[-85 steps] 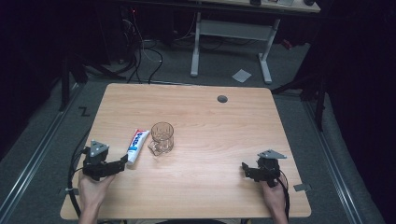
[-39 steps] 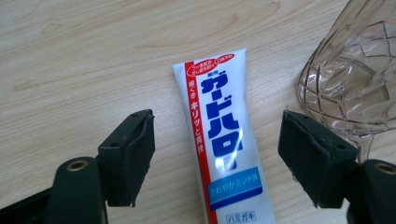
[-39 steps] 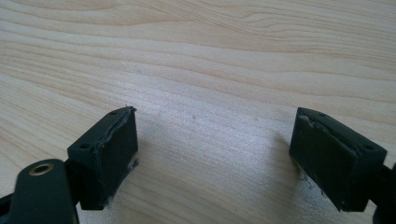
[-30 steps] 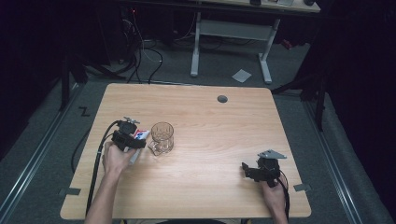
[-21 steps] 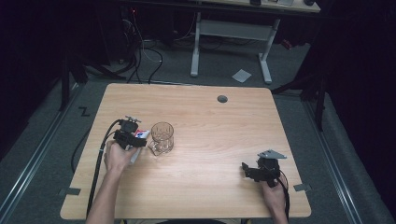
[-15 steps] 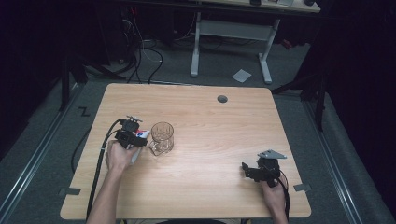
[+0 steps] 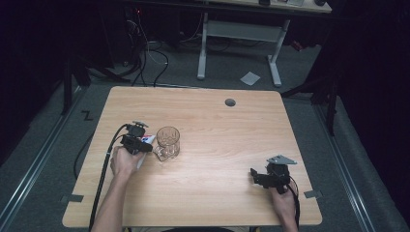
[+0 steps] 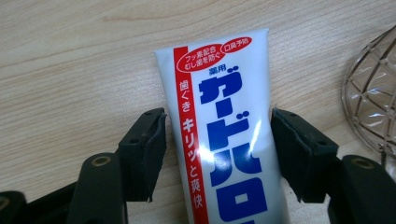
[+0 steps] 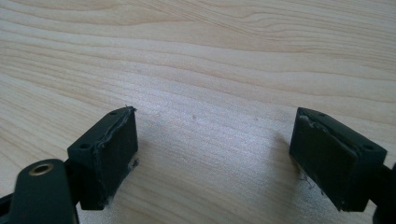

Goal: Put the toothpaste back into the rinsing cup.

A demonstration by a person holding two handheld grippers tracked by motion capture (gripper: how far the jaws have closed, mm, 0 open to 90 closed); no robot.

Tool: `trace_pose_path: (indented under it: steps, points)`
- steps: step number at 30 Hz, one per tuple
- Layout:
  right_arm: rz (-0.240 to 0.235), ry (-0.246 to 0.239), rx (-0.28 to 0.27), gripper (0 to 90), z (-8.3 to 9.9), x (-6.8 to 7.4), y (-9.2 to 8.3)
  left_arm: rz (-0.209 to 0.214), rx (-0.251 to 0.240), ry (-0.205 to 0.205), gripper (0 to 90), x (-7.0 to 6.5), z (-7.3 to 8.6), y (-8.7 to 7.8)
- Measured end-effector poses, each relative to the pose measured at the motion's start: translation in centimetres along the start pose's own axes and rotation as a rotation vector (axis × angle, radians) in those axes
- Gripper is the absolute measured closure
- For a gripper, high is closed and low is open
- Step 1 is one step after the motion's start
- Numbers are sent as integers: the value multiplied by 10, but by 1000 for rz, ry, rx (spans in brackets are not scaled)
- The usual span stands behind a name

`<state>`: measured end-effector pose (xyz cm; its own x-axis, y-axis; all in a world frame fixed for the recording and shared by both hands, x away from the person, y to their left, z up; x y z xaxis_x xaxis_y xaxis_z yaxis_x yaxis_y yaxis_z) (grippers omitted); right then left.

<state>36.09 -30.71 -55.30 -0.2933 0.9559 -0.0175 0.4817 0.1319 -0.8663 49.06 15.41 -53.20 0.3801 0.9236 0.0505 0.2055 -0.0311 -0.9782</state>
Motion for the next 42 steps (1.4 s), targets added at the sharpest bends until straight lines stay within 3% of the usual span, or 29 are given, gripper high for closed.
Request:
trace_pose_path:
  steps: [8, 12, 16, 21, 27, 42]
  points:
    - [-1, 1, 0, 151, 0, 0, 0, 27, -3, -7, 402, 4, 0, 0]
    - [0, 2, -1, 151, 0, 0, 0, 62, -3, -11, 447, 6, 1, 1]
    - [-1, 2, 1, 150, 0, 0, 0, 67, 2, -3, 488, 6, 1, 0]
    - [-1, 2, -1, 151, 0, 0, 0, 47, -7, 24, 560, 3, 2, -3]
    - [-1, 3, 0, 151, 0, 0, 0, 54, -13, 32, 611, 3, 3, -6]
    - [-1, 3, 1, 150, 0, 0, 0, 26, -36, 48, 637, 4, 8, -14]
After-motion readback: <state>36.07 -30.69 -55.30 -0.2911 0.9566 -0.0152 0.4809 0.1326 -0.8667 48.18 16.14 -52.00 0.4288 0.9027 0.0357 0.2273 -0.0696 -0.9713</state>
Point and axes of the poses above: each handheld gripper's, and its own axes: y roughly forward along the jaws, z roughly out of its underside, x roughly to its left, the point moved 3 cm from there along y, roughly forward along the jaws, and after that the axes turned 15 degrees about x, right-handed, at the moved point
